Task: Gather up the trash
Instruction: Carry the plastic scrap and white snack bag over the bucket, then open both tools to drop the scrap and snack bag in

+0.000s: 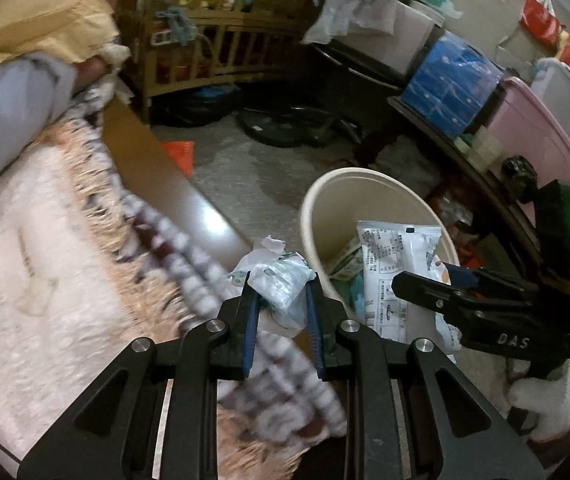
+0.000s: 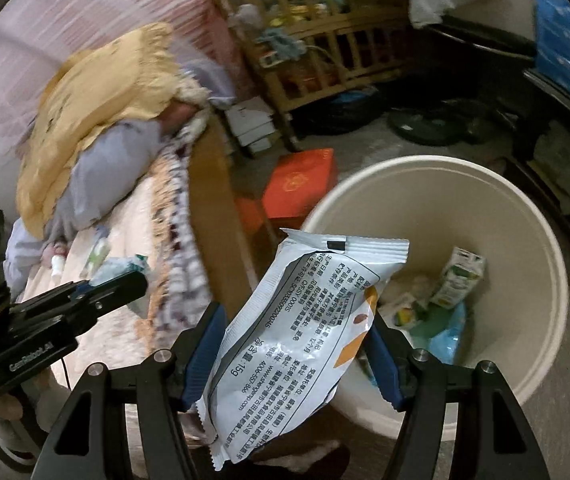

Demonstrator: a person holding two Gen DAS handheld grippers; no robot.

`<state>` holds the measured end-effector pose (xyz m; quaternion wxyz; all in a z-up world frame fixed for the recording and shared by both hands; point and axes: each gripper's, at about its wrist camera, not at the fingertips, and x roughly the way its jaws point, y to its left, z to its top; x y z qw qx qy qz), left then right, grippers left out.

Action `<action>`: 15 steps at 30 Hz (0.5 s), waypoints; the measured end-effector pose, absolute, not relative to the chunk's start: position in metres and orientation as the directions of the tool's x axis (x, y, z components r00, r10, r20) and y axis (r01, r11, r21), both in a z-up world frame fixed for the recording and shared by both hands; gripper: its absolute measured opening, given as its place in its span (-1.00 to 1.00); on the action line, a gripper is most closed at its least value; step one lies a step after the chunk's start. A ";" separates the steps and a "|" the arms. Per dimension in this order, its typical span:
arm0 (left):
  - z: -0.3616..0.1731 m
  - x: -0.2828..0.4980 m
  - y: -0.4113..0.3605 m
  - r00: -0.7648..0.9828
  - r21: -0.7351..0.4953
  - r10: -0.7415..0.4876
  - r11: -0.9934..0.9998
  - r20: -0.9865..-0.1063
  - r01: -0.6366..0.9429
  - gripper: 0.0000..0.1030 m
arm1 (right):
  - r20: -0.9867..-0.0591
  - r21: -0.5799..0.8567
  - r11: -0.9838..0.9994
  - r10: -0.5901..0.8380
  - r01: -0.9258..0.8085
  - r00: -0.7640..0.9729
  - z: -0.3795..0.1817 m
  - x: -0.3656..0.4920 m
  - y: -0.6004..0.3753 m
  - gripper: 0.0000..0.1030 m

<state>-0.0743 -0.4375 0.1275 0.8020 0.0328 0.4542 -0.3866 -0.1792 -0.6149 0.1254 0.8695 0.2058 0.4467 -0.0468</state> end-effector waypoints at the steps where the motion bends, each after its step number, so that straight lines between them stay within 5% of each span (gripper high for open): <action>1: 0.127 -0.074 -0.444 0.281 -0.300 -0.594 0.691 -0.754 0.657 -0.63 | -0.797 0.317 0.906 0.095 0.280 0.596 0.124 -0.182 -0.623 0.26; 15: 0.122 -0.073 -0.516 0.140 -0.395 -0.676 0.571 -0.723 0.719 -0.56 | -0.819 0.281 0.863 -0.012 0.419 0.574 0.107 -0.202 -0.686 0.30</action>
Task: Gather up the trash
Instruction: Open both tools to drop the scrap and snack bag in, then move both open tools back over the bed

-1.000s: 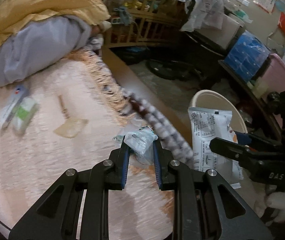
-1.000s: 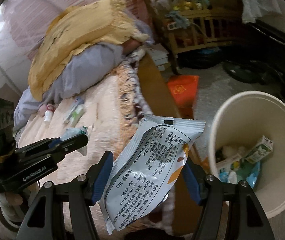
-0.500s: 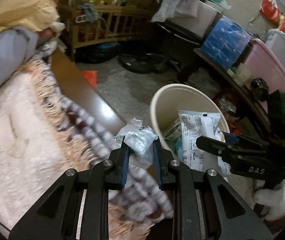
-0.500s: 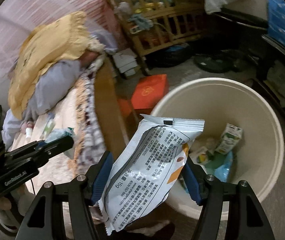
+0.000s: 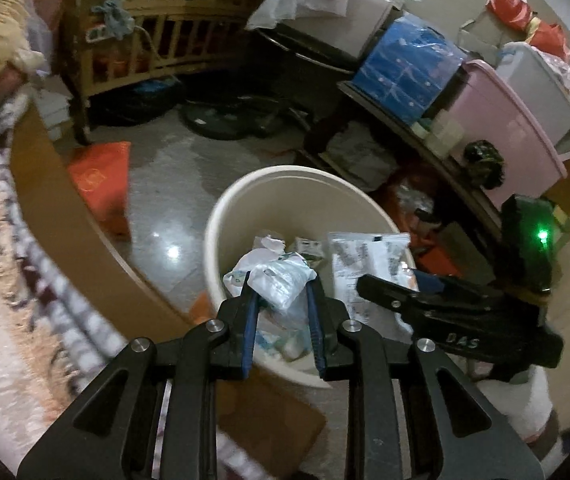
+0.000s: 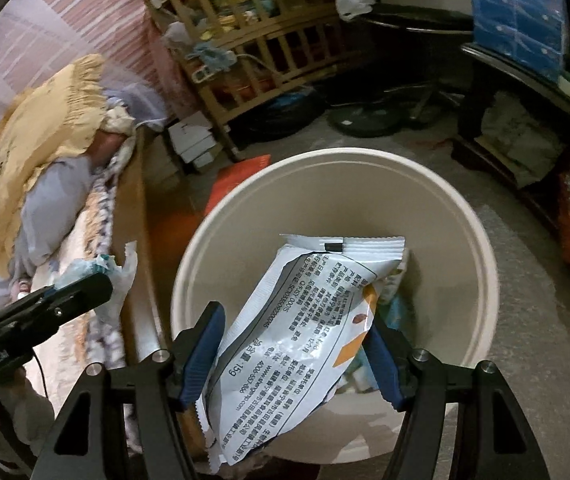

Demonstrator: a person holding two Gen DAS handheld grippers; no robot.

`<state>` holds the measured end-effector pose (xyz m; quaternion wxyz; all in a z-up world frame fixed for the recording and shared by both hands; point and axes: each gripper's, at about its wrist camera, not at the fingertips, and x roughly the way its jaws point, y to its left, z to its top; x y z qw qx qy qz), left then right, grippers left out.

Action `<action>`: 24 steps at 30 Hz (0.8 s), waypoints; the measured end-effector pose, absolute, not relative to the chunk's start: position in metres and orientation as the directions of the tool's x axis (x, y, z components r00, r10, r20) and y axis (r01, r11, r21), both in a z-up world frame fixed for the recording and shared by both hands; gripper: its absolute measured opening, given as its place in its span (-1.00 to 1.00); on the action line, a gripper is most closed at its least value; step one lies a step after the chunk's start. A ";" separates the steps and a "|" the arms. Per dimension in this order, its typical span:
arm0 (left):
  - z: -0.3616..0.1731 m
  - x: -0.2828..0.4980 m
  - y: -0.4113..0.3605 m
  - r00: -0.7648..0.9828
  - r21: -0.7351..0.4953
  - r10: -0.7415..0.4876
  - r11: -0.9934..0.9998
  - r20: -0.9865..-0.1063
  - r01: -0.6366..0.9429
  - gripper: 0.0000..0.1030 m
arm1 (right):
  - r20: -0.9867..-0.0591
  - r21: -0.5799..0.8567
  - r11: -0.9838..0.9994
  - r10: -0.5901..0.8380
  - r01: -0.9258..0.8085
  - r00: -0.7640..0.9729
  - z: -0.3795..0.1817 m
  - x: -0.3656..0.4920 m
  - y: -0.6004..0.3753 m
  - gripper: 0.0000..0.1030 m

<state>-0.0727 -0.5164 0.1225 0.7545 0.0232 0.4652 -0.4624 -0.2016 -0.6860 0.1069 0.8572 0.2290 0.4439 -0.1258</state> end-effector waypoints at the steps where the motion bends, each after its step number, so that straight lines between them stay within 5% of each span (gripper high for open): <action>1: 0.122 -0.072 -0.519 0.131 -0.408 -0.683 0.566 -0.718 0.716 -0.43 | -0.820 0.281 0.860 -0.016 0.427 0.572 0.106 -0.202 -0.688 0.30; 5: 0.119 -0.072 -0.523 0.104 -0.446 -0.704 0.550 -0.703 0.706 -0.01 | -0.830 0.270 0.850 -0.033 0.452 0.557 0.102 -0.202 -0.694 0.37; 24: 0.118 -0.053 -0.409 0.383 -0.226 -0.523 0.768 -0.761 0.599 0.01 | -0.815 0.281 0.920 0.078 0.274 0.574 0.111 -0.165 -0.606 0.48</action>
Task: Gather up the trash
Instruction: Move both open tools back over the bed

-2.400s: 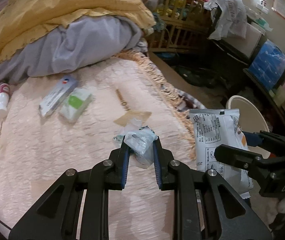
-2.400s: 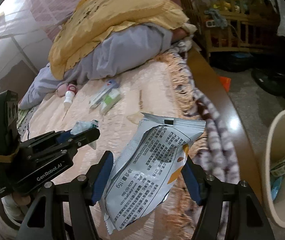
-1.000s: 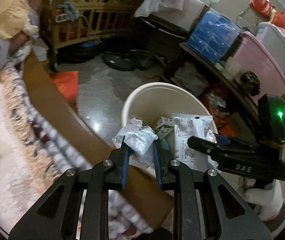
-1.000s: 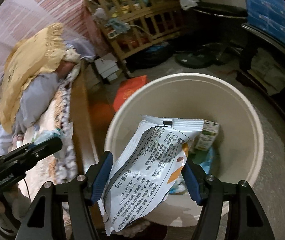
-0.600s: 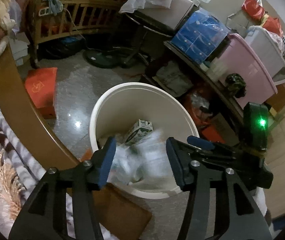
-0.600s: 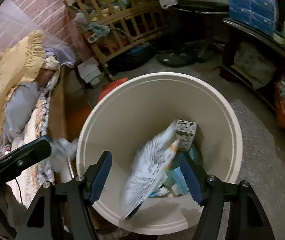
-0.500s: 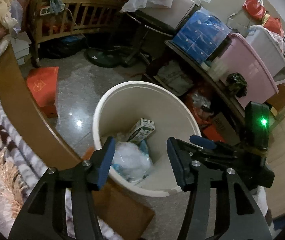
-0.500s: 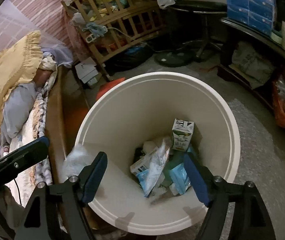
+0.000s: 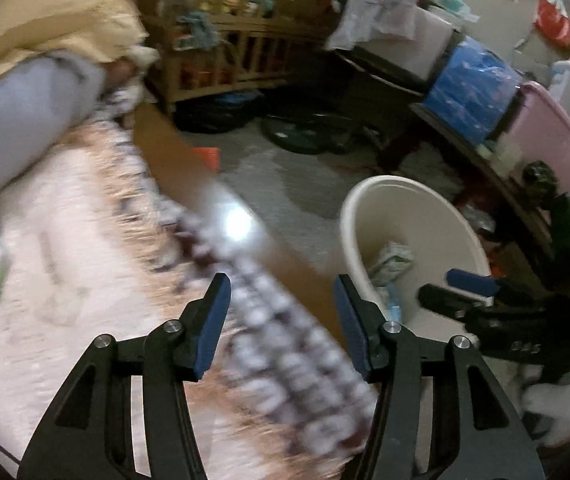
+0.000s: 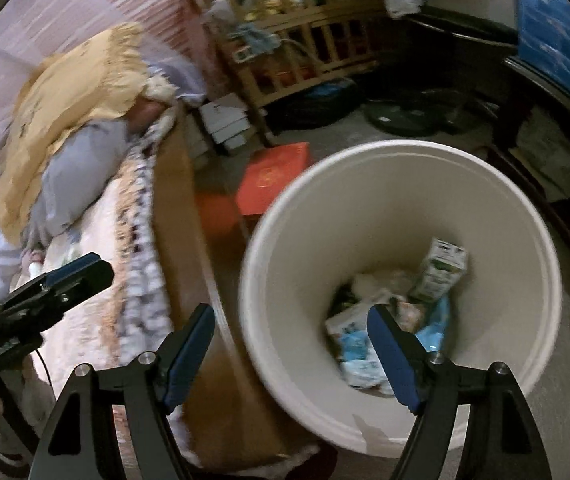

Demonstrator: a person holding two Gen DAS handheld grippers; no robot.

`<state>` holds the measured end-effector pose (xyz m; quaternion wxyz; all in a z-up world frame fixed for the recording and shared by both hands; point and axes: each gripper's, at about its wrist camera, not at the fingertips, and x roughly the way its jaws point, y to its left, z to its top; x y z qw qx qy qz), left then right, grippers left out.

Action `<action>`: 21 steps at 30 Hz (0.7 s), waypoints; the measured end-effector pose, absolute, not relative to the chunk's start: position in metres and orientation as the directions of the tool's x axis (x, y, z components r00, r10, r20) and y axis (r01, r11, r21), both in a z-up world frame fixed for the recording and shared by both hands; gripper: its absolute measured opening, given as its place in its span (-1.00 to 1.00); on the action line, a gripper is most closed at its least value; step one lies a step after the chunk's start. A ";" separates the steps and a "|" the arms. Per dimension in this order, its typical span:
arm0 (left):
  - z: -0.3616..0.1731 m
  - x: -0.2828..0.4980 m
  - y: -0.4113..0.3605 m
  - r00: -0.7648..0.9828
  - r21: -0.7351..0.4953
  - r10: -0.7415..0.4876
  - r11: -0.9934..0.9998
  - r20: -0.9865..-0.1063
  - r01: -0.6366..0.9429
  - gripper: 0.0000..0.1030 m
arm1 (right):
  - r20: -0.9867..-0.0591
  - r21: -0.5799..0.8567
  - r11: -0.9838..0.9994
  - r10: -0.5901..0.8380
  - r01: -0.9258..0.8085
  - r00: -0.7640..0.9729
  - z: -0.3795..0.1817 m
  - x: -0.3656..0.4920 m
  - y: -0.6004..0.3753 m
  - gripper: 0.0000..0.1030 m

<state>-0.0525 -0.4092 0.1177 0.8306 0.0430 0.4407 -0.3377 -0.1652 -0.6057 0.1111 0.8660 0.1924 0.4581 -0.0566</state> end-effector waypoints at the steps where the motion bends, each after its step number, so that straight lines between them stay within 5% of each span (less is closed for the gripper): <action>1: 0.115 -0.051 -0.401 0.396 -0.213 -0.509 0.779 -0.764 0.590 0.01 | -0.815 0.280 0.924 0.084 0.262 0.574 0.111 -0.162 -0.598 0.48; 21: 0.080 0.055 -0.183 0.547 -0.036 -0.183 0.963 -0.817 0.267 0.02 | -0.811 0.336 0.941 0.308 -0.036 0.498 0.110 -0.059 -0.433 0.48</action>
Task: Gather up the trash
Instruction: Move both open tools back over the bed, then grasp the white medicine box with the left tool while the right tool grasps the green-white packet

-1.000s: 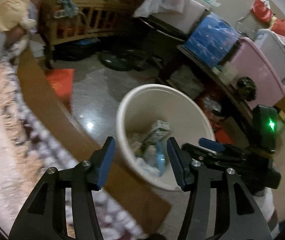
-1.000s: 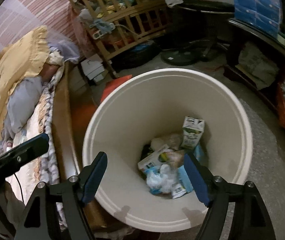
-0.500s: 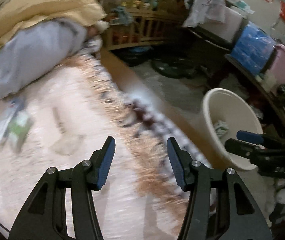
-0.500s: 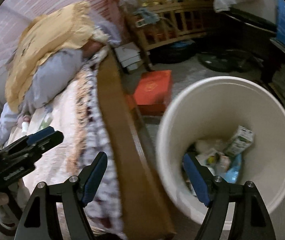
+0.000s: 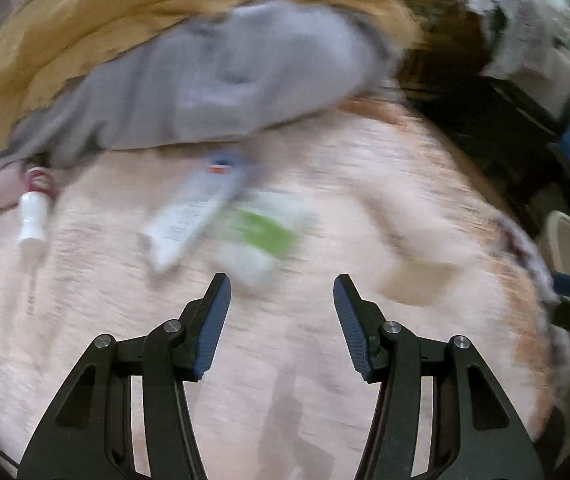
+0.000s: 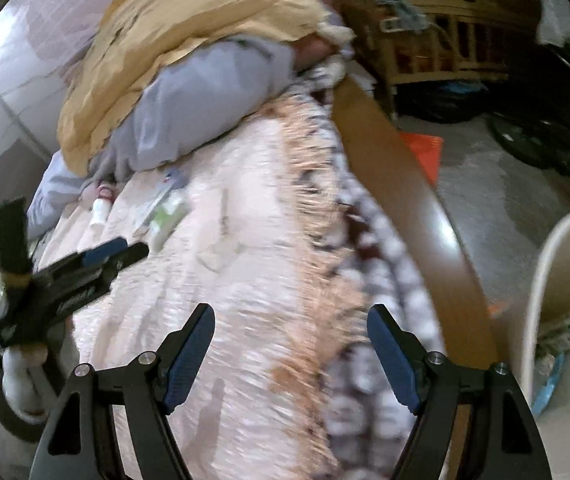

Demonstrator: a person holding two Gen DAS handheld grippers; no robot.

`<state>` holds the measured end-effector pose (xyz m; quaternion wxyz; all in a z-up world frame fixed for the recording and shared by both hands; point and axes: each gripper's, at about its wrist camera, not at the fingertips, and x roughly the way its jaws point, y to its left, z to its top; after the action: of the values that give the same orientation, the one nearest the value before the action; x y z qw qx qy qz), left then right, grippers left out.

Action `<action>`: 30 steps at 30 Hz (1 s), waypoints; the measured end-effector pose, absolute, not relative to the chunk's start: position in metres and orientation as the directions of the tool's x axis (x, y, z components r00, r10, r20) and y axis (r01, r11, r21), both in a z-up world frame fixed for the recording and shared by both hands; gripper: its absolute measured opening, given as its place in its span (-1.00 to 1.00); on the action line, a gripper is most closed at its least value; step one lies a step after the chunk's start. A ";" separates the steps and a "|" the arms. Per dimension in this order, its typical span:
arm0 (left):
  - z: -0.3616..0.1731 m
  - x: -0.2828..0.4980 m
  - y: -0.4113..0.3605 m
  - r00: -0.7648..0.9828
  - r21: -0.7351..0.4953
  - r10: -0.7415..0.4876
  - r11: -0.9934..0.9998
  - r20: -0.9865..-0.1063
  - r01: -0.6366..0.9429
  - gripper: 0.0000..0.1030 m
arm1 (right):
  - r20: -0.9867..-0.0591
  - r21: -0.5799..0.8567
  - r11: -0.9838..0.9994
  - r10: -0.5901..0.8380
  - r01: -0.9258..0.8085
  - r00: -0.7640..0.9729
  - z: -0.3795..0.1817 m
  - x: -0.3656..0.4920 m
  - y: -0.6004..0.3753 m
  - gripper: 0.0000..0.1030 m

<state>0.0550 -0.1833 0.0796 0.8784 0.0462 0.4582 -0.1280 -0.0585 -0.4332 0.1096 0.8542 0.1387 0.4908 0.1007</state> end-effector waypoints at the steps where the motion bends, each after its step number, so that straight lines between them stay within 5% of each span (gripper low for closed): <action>1: 0.077 0.064 -0.176 0.547 -0.031 -0.169 0.967 -0.820 0.253 0.06 | -0.811 0.336 0.941 0.312 -0.044 0.495 0.109 -0.056 -0.428 0.48; 18: 0.030 0.169 -0.160 0.473 -0.003 -0.158 0.950 -0.867 0.312 0.16 | -0.836 0.326 0.938 0.343 -0.116 0.429 0.082 0.008 -0.358 0.48; 22: 0.032 0.158 -0.134 0.455 -0.044 -0.166 0.963 -0.875 0.265 -0.05 | -0.836 0.329 0.934 0.356 -0.138 0.416 0.076 0.026 -0.330 0.48; 30: 0.045 0.085 -0.056 0.471 -0.074 -0.137 0.986 -0.871 0.150 -0.07 | -0.843 0.320 0.930 0.366 -0.178 0.396 0.060 0.077 -0.261 0.48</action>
<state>0.0853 -0.0561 0.0455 0.8577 0.0063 0.5073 -0.0835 0.0773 -0.2610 0.0595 0.8306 0.0893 0.5248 0.1637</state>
